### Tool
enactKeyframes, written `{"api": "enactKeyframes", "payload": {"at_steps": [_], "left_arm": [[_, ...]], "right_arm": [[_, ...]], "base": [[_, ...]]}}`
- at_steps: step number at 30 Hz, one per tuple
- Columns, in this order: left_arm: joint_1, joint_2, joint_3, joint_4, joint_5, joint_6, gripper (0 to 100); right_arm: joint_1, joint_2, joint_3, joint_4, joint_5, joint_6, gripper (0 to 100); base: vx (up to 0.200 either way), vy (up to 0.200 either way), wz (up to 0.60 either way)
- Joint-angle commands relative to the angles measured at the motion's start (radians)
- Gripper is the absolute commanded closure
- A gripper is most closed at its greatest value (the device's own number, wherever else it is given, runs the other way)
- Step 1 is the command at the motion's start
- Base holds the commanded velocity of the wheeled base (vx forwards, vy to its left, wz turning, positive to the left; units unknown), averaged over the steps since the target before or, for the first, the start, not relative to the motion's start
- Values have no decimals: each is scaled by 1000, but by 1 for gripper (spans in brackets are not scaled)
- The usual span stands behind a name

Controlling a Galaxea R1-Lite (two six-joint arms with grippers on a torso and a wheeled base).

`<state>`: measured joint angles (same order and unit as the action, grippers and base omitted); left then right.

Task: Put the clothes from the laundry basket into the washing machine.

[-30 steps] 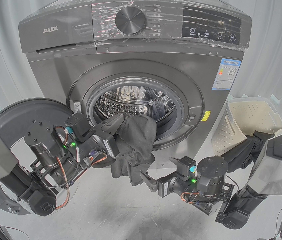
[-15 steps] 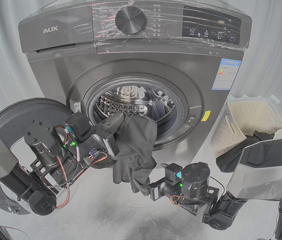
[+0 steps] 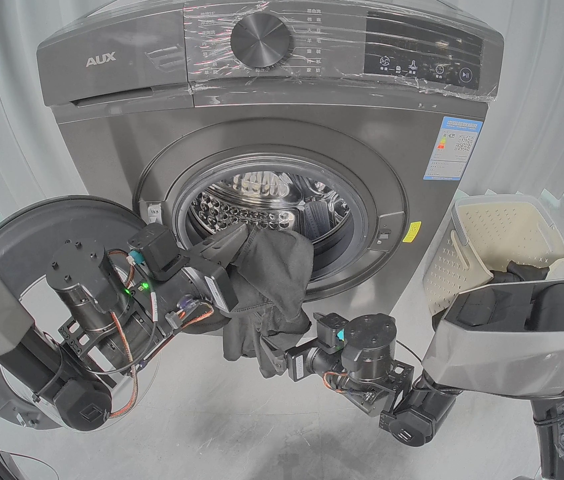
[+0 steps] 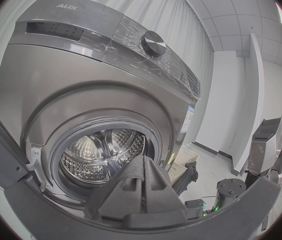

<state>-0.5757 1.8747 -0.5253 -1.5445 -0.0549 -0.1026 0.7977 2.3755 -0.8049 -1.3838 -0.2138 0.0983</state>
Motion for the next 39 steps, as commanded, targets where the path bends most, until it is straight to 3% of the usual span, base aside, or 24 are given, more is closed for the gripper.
{"api": "enactKeyframes", "payload": {"at_steps": [1,11,12,23,29,33,39], "left_arm": [[-1,-2,2,0,0,0,100],[-1,-3,2,0,0,0,100],[-1,-3,2,0,0,0,100],[1,-3,2,0,-2,-2,100],[17,6,4,0,-2,-2,100],[57,14,2,0,-3,-3,100],[65,14,8,0,-5,-6,100]], "right_arm": [[-11,27,-25,-1,1,0,0],[-12,33,-46,-6,-1,1,0],[-12,34,-46,-6,-1,0,100],[-12,37,-50,-7,-1,1,100],[-9,-88,46,-7,-2,3,100],[-15,-228,181,-3,-1,1,100],[-81,-348,283,-3,-1,1,100]], "base": [[0,0,0],[0,0,0],[0,0,0],[0,0,0],[0,0,0],[0,0,0],[0,0,0]]}}
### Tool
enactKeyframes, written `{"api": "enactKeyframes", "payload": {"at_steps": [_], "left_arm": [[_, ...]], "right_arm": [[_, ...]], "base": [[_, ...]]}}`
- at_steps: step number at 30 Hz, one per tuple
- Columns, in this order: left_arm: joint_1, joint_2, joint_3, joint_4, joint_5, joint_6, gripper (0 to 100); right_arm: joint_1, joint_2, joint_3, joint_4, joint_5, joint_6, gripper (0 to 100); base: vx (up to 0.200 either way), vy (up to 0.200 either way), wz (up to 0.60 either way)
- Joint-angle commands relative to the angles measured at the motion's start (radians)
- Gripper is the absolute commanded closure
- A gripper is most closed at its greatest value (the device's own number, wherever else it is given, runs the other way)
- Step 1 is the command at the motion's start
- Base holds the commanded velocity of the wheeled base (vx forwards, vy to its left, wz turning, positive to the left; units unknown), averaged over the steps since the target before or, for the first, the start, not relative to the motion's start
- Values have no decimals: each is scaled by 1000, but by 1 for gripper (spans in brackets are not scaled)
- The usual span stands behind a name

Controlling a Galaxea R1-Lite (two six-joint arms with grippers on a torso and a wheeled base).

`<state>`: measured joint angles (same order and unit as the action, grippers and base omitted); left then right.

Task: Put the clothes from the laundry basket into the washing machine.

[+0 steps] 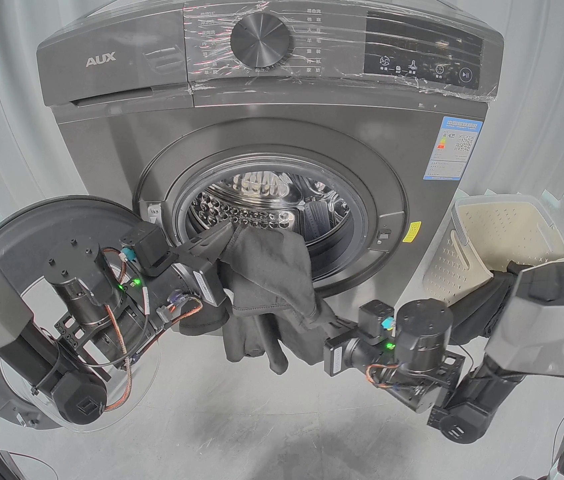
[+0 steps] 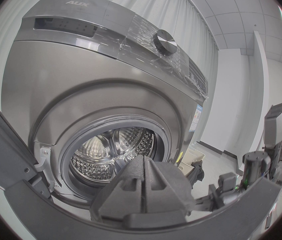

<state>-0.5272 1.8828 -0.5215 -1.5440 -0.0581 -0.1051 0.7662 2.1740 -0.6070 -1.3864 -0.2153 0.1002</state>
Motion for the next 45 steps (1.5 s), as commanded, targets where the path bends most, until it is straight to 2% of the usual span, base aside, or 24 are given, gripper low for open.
{"api": "enactKeyframes", "payload": {"at_steps": [1,5,11,19,32,35,40,45], "left_arm": [[16,6,5,-1,-2,-8,100],[18,6,9,-1,-2,-25,100],[21,-4,23,-1,-2,-25,100],[21,-8,66,-2,-9,-27,100],[24,6,89,-2,-9,-27,100],[52,2,86,-2,-9,-27,100],[112,6,101,-2,-12,-31,100],[131,-24,120,-2,-75,-36,100]], "right_arm": [[-62,-160,96,-2,1,-1,100],[-105,-217,131,-3,1,-1,100],[-182,-304,131,-3,4,-1,100],[-196,-358,130,-37,5,23,100],[-231,-385,133,-59,25,23,100],[-243,-402,128,-56,25,19,100],[-304,-410,128,-54,40,12,100],[-311,-411,131,-56,42,12,100]], "base": [[0,0,0],[0,0,0],[0,0,0],[0,0,0],[0,0,0],[0,0,0],[0,0,0],[0,0,0]]}}
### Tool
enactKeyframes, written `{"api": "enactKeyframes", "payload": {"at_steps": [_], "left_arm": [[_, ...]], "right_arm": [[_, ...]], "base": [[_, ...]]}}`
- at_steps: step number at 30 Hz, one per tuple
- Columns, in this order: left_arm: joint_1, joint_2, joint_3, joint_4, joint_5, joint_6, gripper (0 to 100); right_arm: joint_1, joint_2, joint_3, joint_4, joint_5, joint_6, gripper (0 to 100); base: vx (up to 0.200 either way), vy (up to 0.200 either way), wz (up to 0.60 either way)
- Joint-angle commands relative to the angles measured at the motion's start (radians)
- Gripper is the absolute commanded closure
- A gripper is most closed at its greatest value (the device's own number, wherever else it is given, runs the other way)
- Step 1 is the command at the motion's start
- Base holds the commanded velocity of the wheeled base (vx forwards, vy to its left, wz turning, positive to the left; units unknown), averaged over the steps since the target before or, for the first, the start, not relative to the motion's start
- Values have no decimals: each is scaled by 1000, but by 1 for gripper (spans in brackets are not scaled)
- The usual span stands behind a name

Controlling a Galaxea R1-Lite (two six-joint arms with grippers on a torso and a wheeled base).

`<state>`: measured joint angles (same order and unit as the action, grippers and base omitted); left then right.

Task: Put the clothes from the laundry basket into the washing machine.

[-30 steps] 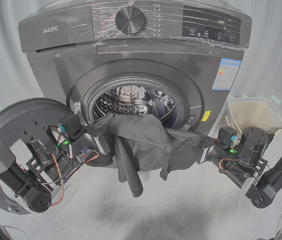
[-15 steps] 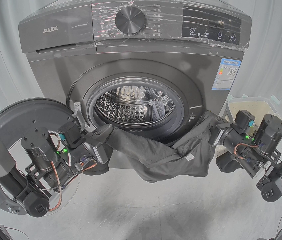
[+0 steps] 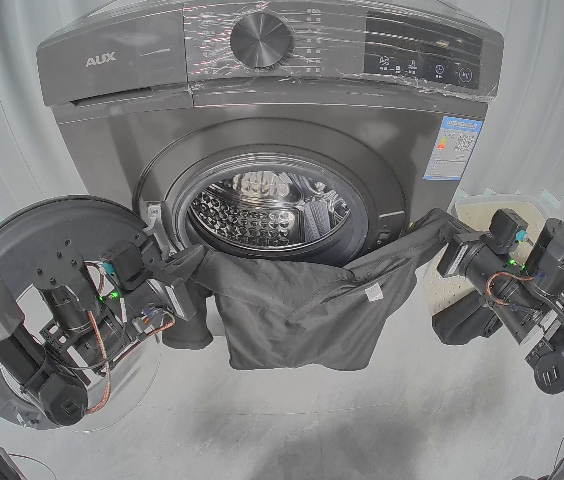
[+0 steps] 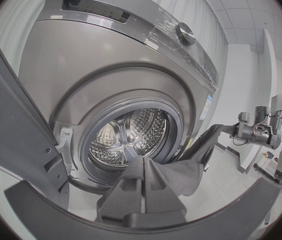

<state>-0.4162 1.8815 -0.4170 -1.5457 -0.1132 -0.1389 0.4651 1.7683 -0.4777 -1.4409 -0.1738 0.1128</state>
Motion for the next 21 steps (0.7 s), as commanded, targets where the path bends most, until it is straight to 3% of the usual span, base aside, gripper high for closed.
{"api": "enactKeyframes", "payload": {"at_steps": [1,14,21], "left_arm": [[22,-24,15,-1,-20,-2,100],[60,-101,49,-1,-82,-18,100],[51,-134,26,-1,-92,-24,100]], "right_arm": [[-10,-6,2,-1,0,-1,100],[-17,-7,2,-3,0,-1,100],[79,-16,-27,-6,-26,5,100]], "base": [[0,0,0],[0,0,0],[0,0,0]]}}
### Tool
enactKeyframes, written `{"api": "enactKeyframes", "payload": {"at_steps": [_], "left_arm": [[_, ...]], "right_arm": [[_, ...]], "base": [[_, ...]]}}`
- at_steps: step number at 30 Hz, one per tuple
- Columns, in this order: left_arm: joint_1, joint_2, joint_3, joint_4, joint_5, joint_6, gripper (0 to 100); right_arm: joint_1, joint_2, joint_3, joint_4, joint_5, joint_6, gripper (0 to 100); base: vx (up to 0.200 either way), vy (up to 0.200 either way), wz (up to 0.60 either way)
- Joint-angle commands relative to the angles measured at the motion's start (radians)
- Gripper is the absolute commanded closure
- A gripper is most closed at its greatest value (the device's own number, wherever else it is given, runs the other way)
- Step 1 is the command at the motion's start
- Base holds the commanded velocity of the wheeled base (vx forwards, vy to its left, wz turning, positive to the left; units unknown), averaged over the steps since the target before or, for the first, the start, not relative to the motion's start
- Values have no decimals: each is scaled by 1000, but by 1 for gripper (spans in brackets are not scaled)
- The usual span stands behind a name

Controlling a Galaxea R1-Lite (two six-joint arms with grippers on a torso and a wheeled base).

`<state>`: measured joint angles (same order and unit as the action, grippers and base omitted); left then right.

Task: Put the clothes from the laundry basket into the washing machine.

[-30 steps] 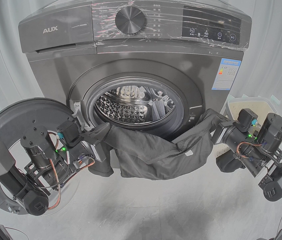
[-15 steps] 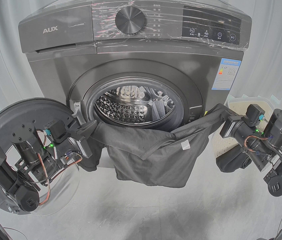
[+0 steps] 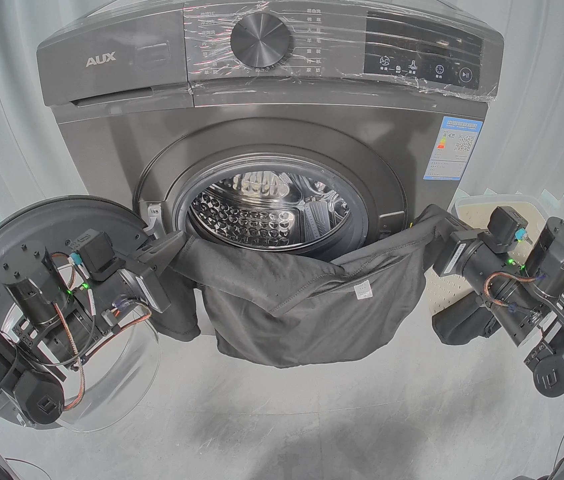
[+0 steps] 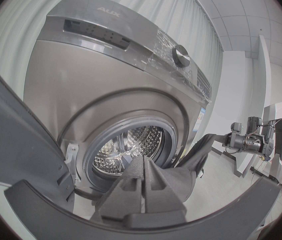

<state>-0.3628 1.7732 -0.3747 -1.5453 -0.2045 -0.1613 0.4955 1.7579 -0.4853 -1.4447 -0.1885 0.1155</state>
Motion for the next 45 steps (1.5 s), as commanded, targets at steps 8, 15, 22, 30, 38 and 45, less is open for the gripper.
{"api": "enactKeyframes", "payload": {"at_steps": [8,15,22,30,38,45], "left_arm": [[10,-77,-82,-1,2,-50,100],[70,-77,-105,-1,4,-64,100],[105,-75,-115,-1,-1,-64,100],[107,-75,-115,-1,-1,-64,100],[122,-72,-113,-1,-1,-66,100],[122,-74,-113,-1,-3,-66,100]], "right_arm": [[84,-28,-105,-10,-57,7,100],[49,-34,-111,-13,-57,6,100],[-12,-34,-108,-11,-51,3,100],[-20,-38,-104,-13,-48,3,100],[-20,-47,-102,-6,-48,3,100],[-18,-47,-101,-8,-48,3,100]], "base": [[0,0,0],[0,0,0],[0,0,0],[0,0,0],[0,0,0],[0,0,0]]}}
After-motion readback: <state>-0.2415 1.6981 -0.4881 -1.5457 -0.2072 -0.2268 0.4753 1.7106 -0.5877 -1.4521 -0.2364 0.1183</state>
